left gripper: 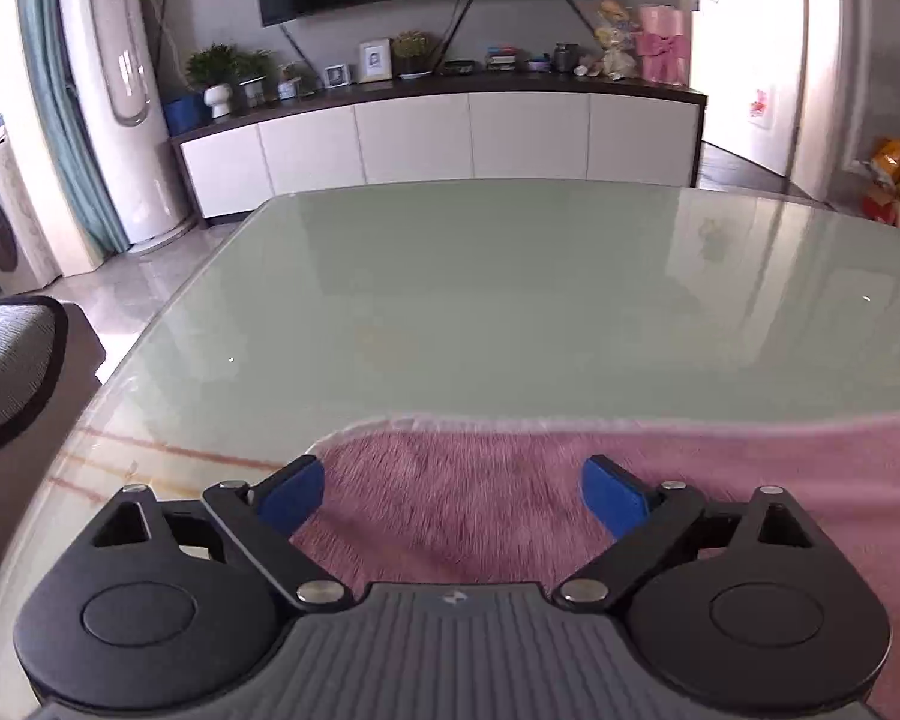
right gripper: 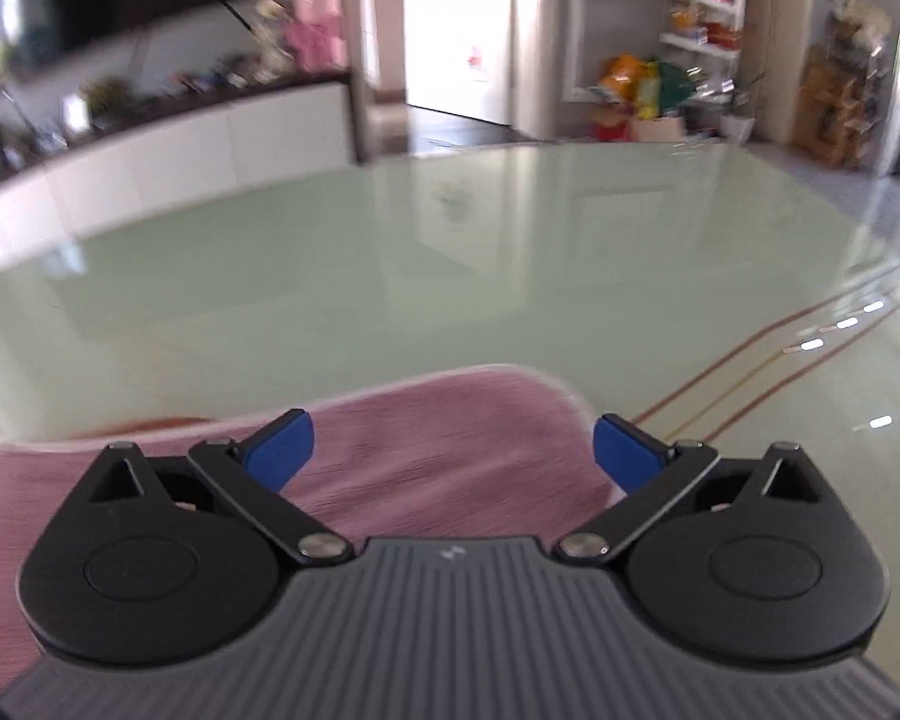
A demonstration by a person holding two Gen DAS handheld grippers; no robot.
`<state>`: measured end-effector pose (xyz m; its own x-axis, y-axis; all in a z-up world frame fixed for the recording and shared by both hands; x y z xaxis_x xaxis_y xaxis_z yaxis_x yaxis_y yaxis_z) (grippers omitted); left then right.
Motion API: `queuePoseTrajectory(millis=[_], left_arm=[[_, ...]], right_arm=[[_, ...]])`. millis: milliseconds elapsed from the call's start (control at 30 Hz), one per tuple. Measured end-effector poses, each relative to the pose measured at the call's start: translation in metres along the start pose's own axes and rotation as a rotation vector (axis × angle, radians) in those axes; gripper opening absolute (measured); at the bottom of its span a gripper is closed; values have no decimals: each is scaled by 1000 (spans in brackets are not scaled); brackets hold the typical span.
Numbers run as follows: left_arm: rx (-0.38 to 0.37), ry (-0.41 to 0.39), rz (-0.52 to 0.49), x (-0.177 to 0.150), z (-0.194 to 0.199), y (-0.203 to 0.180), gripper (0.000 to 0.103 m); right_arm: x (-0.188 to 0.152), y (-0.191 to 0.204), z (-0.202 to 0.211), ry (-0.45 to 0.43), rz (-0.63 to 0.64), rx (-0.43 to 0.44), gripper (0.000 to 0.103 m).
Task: Fold towel
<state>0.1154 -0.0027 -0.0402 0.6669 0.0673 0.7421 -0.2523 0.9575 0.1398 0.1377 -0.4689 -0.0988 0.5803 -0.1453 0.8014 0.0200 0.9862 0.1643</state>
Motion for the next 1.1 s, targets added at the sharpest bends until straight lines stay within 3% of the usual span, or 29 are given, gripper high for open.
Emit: queuePoseTrajectory(millis=[67, 233, 333, 400, 533, 567, 633, 700, 800, 833, 967, 1100], left_arm=[[-31, -4, 12, -13, 22, 5, 100], [-15, 8, -82, -54, 55, 1, 102], [-22, 13, -83, -74, 59, 15, 103], [-44, 15, -25, -82, 59, 40, 103], [-17, 20, 37, -88, 60, 69, 103], [21, 41, 45, -89, 65, 74, 102], [63, 43, 32, -91, 79, 73, 100], [20, 20, 7, -102, 110, 69, 101], [-19, 14, -49, -126, 143, 60, 102], [-20, 25, -53, -132, 146, 60, 102], [-25, 77, -32, -151, 149, 69, 103], [6, 98, -51, -158, 156, 89, 103]], right_arm=[[-12, 25, 14, 12, 53, 83, 103], [-64, 58, 34, 84, 132, 162, 103], [-82, 44, 43, 87, 197, 115, 103], [-82, 21, 51, 83, 154, 70, 103], [-77, -27, 64, 77, 40, -77, 103], [-75, -33, 68, 77, 22, -109, 102], [-75, -32, 89, 49, -7, -77, 103], [-80, -22, 114, 31, -11, 16, 103], [-103, 8, 132, 109, 66, 129, 103], [-109, 16, 134, 135, 93, 130, 103], [-130, 35, 134, 271, 150, 35, 103], [-132, 5, 135, 323, 78, 9, 103]])
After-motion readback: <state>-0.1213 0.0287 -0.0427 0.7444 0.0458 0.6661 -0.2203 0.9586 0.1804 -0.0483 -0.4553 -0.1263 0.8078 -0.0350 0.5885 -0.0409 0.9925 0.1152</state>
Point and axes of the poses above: each gripper's, at about its wrist camera, not at the fingertips, and z roughly against the way its jaws point, y to its left, x to its top, the point moved 1 cm from there along -z, roughly the way its jaws point, and after that the axes turned 8 degrees about x, right-handed, at the moved point
